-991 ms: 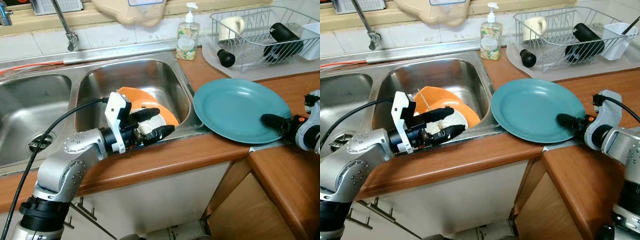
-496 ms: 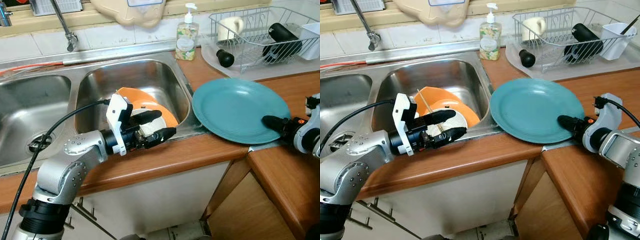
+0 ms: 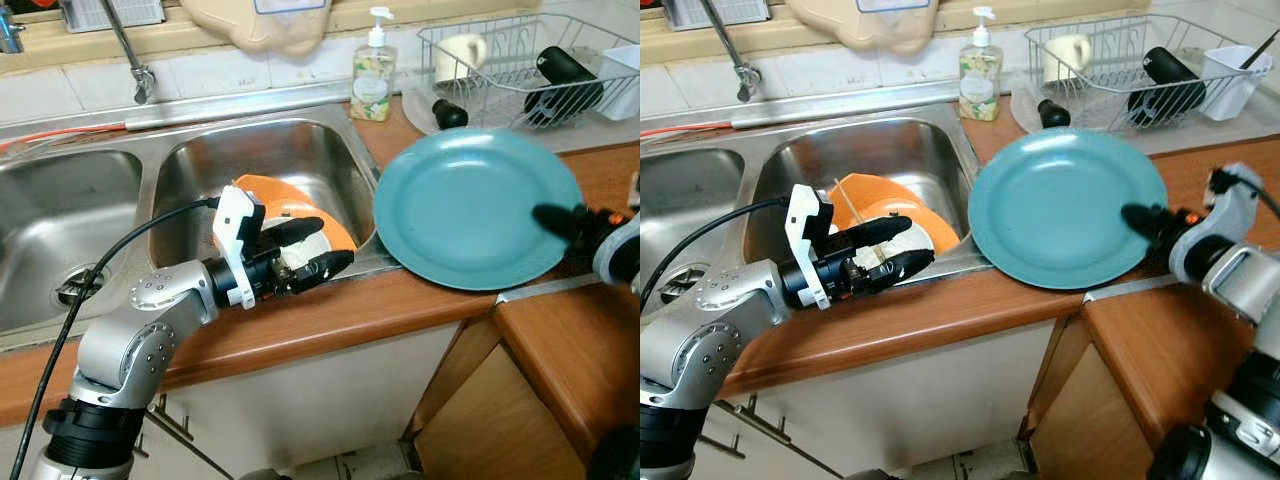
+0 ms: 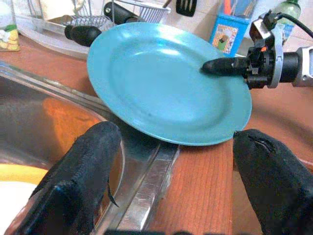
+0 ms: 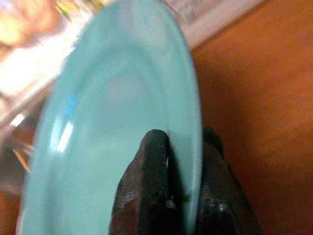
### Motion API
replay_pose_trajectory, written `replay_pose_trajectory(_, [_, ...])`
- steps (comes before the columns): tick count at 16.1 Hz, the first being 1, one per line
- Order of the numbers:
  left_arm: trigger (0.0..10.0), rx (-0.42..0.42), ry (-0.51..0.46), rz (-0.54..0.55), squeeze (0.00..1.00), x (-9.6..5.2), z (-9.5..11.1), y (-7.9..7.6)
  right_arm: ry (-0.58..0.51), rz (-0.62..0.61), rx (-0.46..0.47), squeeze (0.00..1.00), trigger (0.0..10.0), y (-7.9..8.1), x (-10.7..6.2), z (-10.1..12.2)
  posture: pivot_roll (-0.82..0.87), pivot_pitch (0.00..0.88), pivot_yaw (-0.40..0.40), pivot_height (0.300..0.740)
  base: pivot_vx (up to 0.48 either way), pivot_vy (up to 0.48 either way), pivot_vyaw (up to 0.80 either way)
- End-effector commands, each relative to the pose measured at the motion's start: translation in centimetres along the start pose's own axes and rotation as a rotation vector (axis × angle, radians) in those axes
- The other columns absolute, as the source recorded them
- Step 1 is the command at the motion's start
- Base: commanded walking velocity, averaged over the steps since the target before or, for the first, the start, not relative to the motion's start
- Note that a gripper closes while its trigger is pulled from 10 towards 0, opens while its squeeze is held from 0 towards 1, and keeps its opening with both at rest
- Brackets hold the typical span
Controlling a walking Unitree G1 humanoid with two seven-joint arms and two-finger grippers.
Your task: Kitchen organization
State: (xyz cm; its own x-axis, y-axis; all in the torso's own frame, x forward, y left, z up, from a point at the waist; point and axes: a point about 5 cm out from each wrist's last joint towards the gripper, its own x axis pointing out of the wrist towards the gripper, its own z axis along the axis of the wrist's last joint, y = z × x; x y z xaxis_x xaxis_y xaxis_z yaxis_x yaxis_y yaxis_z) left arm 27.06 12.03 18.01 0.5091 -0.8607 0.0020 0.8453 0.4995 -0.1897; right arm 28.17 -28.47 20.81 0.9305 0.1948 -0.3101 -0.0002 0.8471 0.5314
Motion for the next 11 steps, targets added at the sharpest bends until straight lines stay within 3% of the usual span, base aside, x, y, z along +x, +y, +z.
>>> replay_pose_trajectory(1, [10.0, -0.001, -0.019, 0.024, 0.0, -0.3, 0.5, 0.4, -0.046, 0.013, 0.029, 0.0, 0.0, 0.3, 0.0, 0.5, -0.2, 0.0, 0.064, 0.74, 0.0, 0.0, 0.0])
replay_pose_trajectory(7, [10.0, -0.045, -0.098, 0.107, 0.0, -0.2, 1.0, 1.2, -0.113, 0.133, 0.15, 0.0, 0.0, 2.0, 0.8, 1.1, -0.2, 0.0, 0.061, 0.74, 0.0, 0.0, 0.0])
replay_pose_trajectory(8, [10.0, -0.076, -0.125, 0.13, 1.0, -0.2, 1.2, 1.5, -0.126, 0.163, 0.168, 0.0, 0.0, 2.6, 1.0, 1.3, -0.19, 0.0, 0.062, 0.74, 0.0, 0.0, 0.0])
replay_pose_trajectory(11, [10.0, -0.154, -0.215, 0.173, 1.0, -0.1, 1.9, 2.2, -0.15, 0.262, 0.165, 0.0, 0.0, 5.0, 1.4, 1.5, -0.19, 0.0, 0.058, 0.74, 0.0, 0.0, 0.0])
